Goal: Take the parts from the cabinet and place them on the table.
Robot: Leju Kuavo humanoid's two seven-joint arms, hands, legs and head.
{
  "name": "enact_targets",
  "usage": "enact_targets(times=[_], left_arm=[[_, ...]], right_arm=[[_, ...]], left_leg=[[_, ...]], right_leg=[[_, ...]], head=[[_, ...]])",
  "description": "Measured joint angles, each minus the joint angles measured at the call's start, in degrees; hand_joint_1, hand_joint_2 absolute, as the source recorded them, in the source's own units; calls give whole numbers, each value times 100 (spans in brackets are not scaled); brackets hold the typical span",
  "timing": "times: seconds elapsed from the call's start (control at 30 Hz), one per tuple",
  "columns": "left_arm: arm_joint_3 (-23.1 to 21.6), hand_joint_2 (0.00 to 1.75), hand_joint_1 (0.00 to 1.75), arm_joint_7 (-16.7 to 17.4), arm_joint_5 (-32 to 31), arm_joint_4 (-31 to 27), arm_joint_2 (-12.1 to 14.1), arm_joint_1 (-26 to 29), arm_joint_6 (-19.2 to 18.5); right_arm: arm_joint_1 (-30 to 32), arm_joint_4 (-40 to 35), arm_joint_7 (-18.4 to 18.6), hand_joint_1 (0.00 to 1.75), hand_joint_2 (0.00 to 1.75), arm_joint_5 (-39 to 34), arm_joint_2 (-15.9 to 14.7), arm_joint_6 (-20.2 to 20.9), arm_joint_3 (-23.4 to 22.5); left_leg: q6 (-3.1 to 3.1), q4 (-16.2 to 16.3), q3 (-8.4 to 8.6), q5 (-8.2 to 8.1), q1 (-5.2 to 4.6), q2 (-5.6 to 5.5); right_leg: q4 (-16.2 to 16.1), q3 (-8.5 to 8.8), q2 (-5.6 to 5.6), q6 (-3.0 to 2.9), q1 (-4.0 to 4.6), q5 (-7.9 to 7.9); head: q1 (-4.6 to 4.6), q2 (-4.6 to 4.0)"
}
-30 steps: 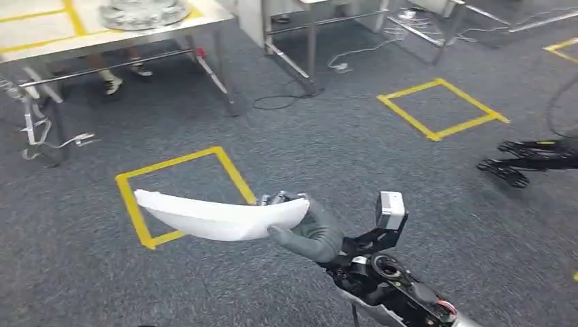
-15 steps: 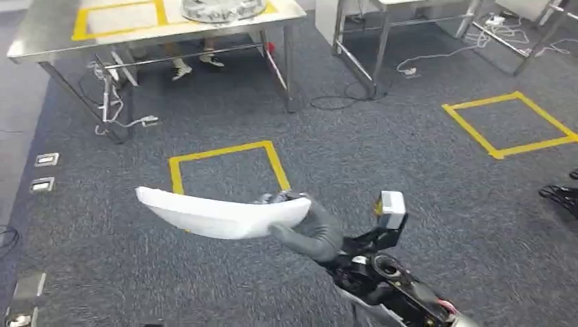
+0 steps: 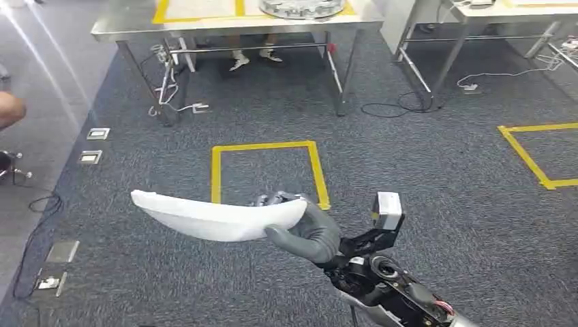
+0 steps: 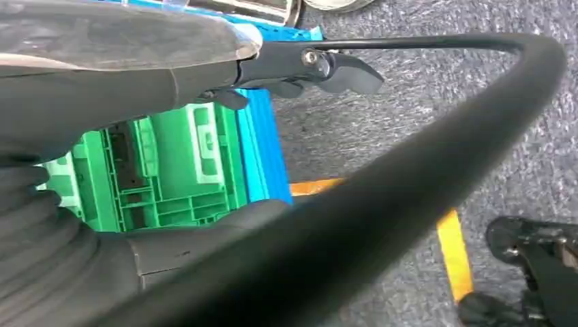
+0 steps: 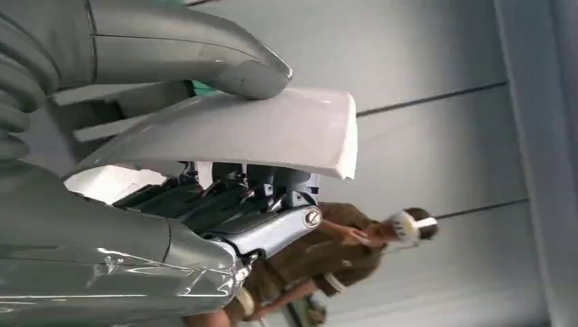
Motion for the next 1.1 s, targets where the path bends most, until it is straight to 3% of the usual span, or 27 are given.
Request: enact_targets(times=[0.03, 0.07, 0.1, 0.17, 0.2, 0.23, 0.3, 0.37, 0.4, 0.43, 0.47, 0.53, 0.57, 0.6, 0.63, 0.7, 0.73, 0.77, 0.8, 0.83, 0.87, 0.9, 0.93, 0.97, 1.03, 1.07, 1.1], left_arm=[[0, 175, 0, -5, 4, 0, 2, -3, -2], [0, 175, 0, -5, 9, 0, 2, -2, -2], [0, 175, 0, -5, 20, 0, 2, -1, -2], [0, 175, 0, -5, 46, 0, 2, -2, -4], [0, 175, 0, -5, 52, 0, 2, -1, -4], [0, 175, 0, -5, 59, 0, -9, -8, -7], [0, 175, 0, -5, 59, 0, -9, -12, -9], [0, 175, 0, -5, 59, 0, 0, 43, -9], [0, 175, 0, -5, 59, 4, 22, 53, -9], [0, 175, 0, -5, 59, 2, 0, 46, -9], [-2, 175, 0, -7, 59, 2, 2, 18, -9], [0, 175, 0, -7, 59, 2, 4, -14, -9], [0, 175, 0, -7, 59, 2, 2, -12, -9], [0, 175, 0, -7, 59, 2, 2, -8, -9], [-2, 175, 0, -7, 59, 2, 2, -5, -9], [-2, 175, 0, -9, 59, 2, 15, -5, -9], [0, 175, 0, -13, 59, 2, 15, -8, -9], [0, 175, 0, -15, 59, 4, 17, -20, -9], [0, 175, 0, -15, 59, 4, 20, -17, -9], [0, 175, 0, -15, 59, 2, 15, -13, -9], [0, 175, 0, -15, 59, 4, 11, -11, -9], [-2, 175, 0, -15, 59, 2, 7, -4, -9], [0, 175, 0, -11, 59, 4, 26, -7, -13], [0, 175, 0, -4, 59, 4, 24, -4, -15], [0, 175, 0, 6, 61, 4, 26, 7, -20], [0, 175, 0, 6, 61, 4, 24, 7, -22], [0, 175, 0, 6, 68, 4, 24, 2, -22]], right_arm=[[8, 9, 2, 131, 175, -18, -7, 0, 0], [8, 17, 2, 131, 175, -22, -7, 2, 2], [8, 17, 4, 131, 175, -31, -7, 2, 4], [-3, 17, 4, 131, 175, -33, -7, 0, 4], [-10, 17, 7, 131, 175, -33, -7, 0, 4], [-11, 26, 7, 131, 175, -35, -7, -2, 4], [-24, 33, 9, 131, 175, -50, -7, -7, 4], [-43, 33, 9, 131, 175, -87, -5, -6, 4], [-64, 33, 11, 131, 175, -105, 4, -6, 4], [-75, 44, 26, 131, 175, -120, 4, -7, 4], [-84, 46, 31, 131, 175, -134, 4, -9, 2], [-79, 63, 50, 131, 175, -133, 4, -13, 2], [-75, 81, 53, 131, 175, -133, 4, -13, 4], [-77, 90, 53, 131, 175, -133, 4, -13, 7], [-77, 94, 53, 131, 175, -133, 4, -13, 4], [-82, 94, 53, 131, 175, -136, 4, -13, 4], [-86, 94, 53, 131, 175, -136, 4, -13, 4], [-87, 94, 53, 131, 175, -136, 4, -13, 0], [-87, 94, 57, 131, 175, -136, 4, -13, 2], [-87, 94, 53, 131, 175, -136, 4, -13, 4], [-85, 94, 53, 131, 175, -136, 4, -13, 4], [-86, 96, 53, 131, 175, -138, 4, -15, 4], [-93, 96, 53, 131, 175, -164, 6, -13, 2], [-89, 103, 64, 131, 175, -177, 7, -13, 7], [-95, 107, 66, 131, 175, -208, 4, -11, 4], [-103, 107, 57, 131, 175, -223, 7, 0, 4], [-115, 107, 57, 131, 175, -236, 6, 4, 9]], left_leg=[[6, 4, -1, -4, -13, -81], [8, 8, 5, -7, -20, -164], [10, 11, 16, -10, -21, -242], [-9, 40, 45, -31, -20, -434], [-29, 61, 56, -49, -18, -516], [-46, 72, 39, -56, -25, -552], [-117, 112, -54, -35, 8, -670], [-202, 81, -67, -9, 20, -759], [-224, 129, -84, -55, 35, -694], [-256, 305, -166, -171, -9, -357], [-293, 744, -390, -411, -2, -151], [-339, 1702, -886, -791, 27, -28], [-355, 2020, -1060, -844, 35, -5], [-363, 1991, -1063, -749, 45, -3], [-363, 1698, -925, -550, 53, -1], [-343, 573, -336, -41, 65, 16], [-315, 150, -112, 21, 64, 49], [-262, 88, -96, 13, 21, 45], [-215, 99, -105, 1, 16, 35], [-213, 68, -96, 16, 52, 33], [-238, 85, -84, -4, 36, 30], [-231, 84, -76, -9, 19, 28], [-127, 113, -90, -72, -53, 17], [-55, 75, -101, -94, -12, 16], [27, 46, 37, -120, 20, 6], [55, 46, 86, -142, 16, 15], [71, 47, 107, -155, 12, 12]], right_leg=[[458, -232, 38, 4, 0, -151], [666, -363, 49, 1, -1, -151], [569, -345, 50, -6, -1, -8], [-331, 4, 133, -39, -9, 597], [-881, 221, 304, -67, -10, 897], [-1050, 283, 558, -97, -22, 845], [-1191, 331, 512, -95, -9, 801], [-1220, 401, 440, -146, 16, 824], [-1293, 440, 369, -186, -60, 868], [-1316, 451, 345, -207, -41, 886], [-1316, 447, 275, -232, -35, 891], [-1315, 439, 166, -239, -10, 883], [-1314, 438, 120, -240, -11, 877], [-1314, 446, 90, -238, -12, 869], [-1314, 453, 69, -229, -16, 862], [-1314, 484, 47, -190, -24, 836], [-1313, 487, 40, -165, -15, 821], [-1294, 470, 41, -123, 30, 795], [-1305, 473, 39, -101, 29, 792], [-1262, 469, 37, -123, 53, 720], [-1269, 484, 36, -302, 39, 742], [-1277, 499, 33, -307, 38, 742], [-1389, 530, 21, -178, 6, 753], [-1274, 581, 22, -28, -1, 826], [-1207, 527, 23, 24, -10, 741], [-978, 460, 41, 24, -12, 582], [-550, 256, 44, 27, -18, 363]], head=[[31, 0], [61, 0], [68, 0], [105, 0], [142, 0], [158, 0], [151, 0], [160, 0], [160, 0], [121, 0], [-6, 0], [-31, 0], [-46, 0], [-70, 0], [-92, 0], [-127, 0], [-155, 0], [-203, 0], [-148, 0], [-127, 0], [-101, 0], [-61, 0], [-54, 0], [-70, 0], [-24, 0], [2, 0], [48, 0]])
